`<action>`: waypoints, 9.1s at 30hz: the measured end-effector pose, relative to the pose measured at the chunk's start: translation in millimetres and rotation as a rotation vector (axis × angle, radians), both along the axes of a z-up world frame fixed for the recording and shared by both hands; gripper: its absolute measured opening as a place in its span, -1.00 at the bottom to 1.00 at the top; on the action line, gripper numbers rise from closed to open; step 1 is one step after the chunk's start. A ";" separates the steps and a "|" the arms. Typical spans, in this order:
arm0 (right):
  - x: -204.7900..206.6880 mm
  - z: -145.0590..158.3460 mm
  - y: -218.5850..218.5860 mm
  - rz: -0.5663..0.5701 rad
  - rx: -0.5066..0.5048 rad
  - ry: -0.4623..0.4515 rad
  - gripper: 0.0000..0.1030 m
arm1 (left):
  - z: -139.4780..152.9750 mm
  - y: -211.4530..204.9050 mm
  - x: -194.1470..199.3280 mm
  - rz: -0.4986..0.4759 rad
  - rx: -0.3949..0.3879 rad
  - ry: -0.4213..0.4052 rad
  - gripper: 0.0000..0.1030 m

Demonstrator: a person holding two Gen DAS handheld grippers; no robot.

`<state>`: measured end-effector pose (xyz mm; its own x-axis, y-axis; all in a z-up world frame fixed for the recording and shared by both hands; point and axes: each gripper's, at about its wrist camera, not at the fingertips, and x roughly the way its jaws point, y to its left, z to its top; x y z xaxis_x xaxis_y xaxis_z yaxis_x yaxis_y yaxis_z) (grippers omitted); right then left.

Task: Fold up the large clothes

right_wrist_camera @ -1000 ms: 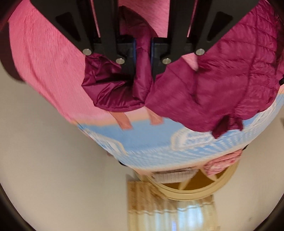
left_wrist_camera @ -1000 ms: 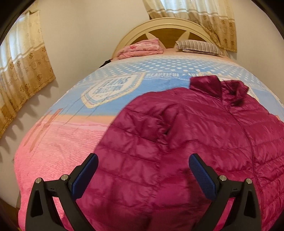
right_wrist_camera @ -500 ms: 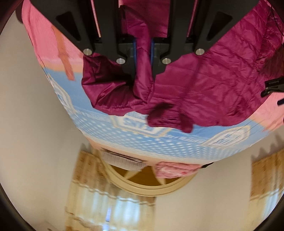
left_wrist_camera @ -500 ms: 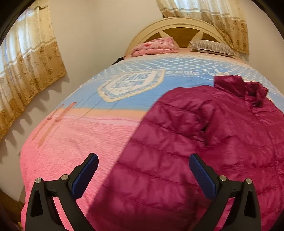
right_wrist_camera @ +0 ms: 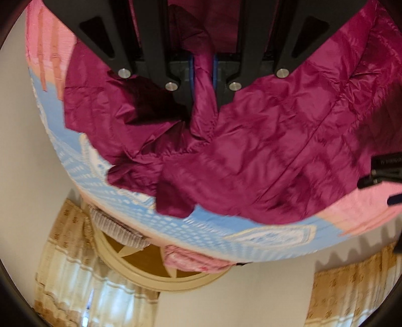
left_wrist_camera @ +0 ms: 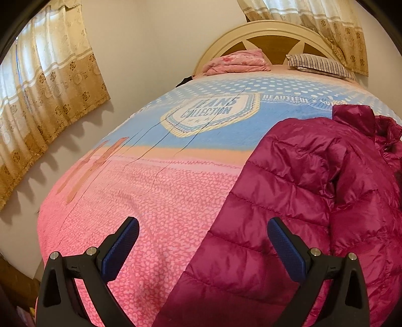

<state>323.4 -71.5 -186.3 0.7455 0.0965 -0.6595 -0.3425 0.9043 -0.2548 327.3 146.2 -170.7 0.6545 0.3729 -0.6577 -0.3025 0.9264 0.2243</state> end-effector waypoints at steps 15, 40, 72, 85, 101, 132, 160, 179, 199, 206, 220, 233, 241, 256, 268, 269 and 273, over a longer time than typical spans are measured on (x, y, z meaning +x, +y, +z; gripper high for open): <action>-43.8 26.2 25.1 0.125 0.166 0.029 0.43 | 43.8 12.2 -52.9 0.151 -0.012 -0.071 0.98; 47.0 11.6 -224.0 -0.458 0.292 0.002 -0.35 | 39.9 -239.0 57.0 -0.123 0.190 -0.123 0.98; 48.4 -14.4 -165.0 -0.319 0.174 0.051 -0.14 | -49.2 -189.1 98.4 -0.046 0.052 0.089 0.98; 58.9 -48.3 -150.2 -0.313 0.118 0.103 -0.14 | -51.0 -191.9 97.2 -0.045 0.070 0.085 0.98; 62.6 -53.7 -148.7 -0.319 0.108 0.104 -0.13 | -52.6 -200.9 98.0 -0.040 0.112 0.083 0.98; -92.1 -12.5 -113.1 -0.214 0.208 -0.002 0.61 | -39.9 20.5 -103.0 0.080 -0.195 0.102 0.70; -86.3 7.5 -216.3 -0.440 0.210 -0.060 0.61 | 112.7 -71.3 -38.2 -0.220 0.129 -0.110 -0.74; -92.3 -18.9 -277.8 -0.520 0.260 -0.008 0.61 | 64.1 -302.9 7.9 -0.510 0.123 -0.061 -0.64; -44.9 24.1 -173.0 -0.262 0.394 0.043 0.62 | 49.1 -147.0 1.9 -0.185 0.097 -0.124 0.86; -6.1 -20.5 -134.0 -0.190 0.409 0.206 -0.57 | 5.1 -96.7 6.1 -0.104 0.030 -0.026 0.86; -23.8 -27.6 -160.3 -0.290 0.366 0.222 -0.71 | 15.7 -87.3 5.7 -0.131 -0.082 -0.020 0.86; -3.8 -24.4 -125.4 -0.211 0.462 0.252 -0.62 | -6.2 -83.5 6.4 -0.100 -0.082 0.034 0.86; -23.9 -25.8 -130.0 -0.212 0.423 0.247 -0.74 | -2.4 -81.2 5.3 -0.106 -0.089 0.032 0.86; -33.3 12.9 -139.9 -0.294 0.387 0.112 -0.01 | 11.5 -96.5 7.8 -0.140 -0.090 0.022 0.86; 9.8 33.9 -107.2 -0.296 0.378 0.028 -0.39 | 55.9 -154.4 67.5 -0.258 -0.158 -0.076 0.86; 13.3 31.6 -107.8 -0.296 0.388 0.030 -0.39 | 47.0 -158.3 74.7 -0.257 -0.148 -0.067 0.86; 31.1 13.4 -108.0 -0.301 0.409 0.064 -0.39 | 11.0 -163.4 96.3 -0.229 -0.114 -0.001 0.86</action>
